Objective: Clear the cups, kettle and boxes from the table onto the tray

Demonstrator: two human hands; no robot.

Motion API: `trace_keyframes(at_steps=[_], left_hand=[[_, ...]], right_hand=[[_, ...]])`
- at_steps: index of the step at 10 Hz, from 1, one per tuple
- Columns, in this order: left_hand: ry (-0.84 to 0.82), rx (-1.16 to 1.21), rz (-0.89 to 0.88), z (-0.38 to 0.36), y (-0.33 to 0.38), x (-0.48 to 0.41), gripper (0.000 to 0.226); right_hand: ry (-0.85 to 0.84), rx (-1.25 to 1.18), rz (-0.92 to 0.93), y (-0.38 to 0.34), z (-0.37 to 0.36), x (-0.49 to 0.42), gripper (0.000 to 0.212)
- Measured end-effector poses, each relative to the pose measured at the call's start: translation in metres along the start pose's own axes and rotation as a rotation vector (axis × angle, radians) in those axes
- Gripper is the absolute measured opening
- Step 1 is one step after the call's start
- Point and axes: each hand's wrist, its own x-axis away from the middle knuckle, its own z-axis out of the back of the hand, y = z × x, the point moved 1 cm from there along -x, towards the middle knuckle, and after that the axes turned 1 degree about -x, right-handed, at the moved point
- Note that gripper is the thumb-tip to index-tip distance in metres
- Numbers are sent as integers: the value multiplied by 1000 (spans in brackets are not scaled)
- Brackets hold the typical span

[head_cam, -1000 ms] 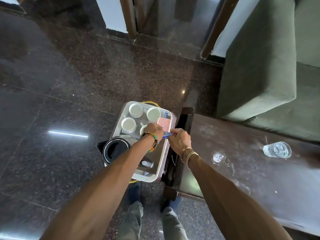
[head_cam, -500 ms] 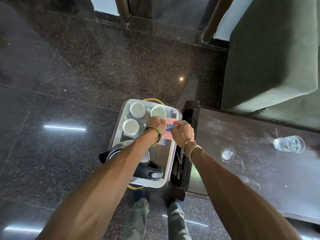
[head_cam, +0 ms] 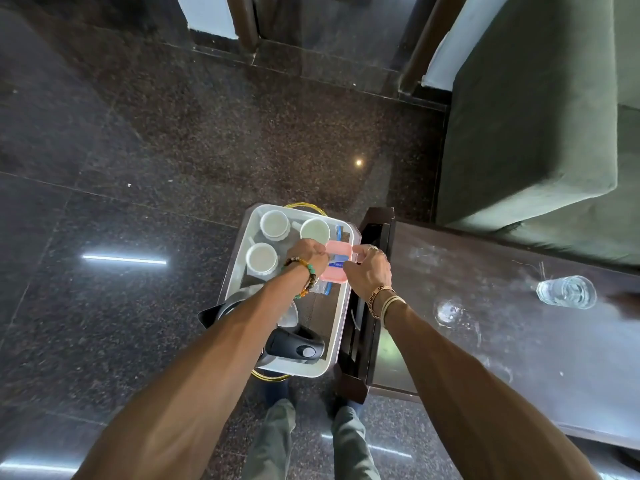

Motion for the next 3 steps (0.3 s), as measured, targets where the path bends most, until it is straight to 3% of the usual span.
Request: trace_keyframes(at_steps=[3], left_hand=[[36, -12, -127, 37, 22, 61, 23]], right_hand=[[50, -9, 108, -39, 43, 53, 45]])
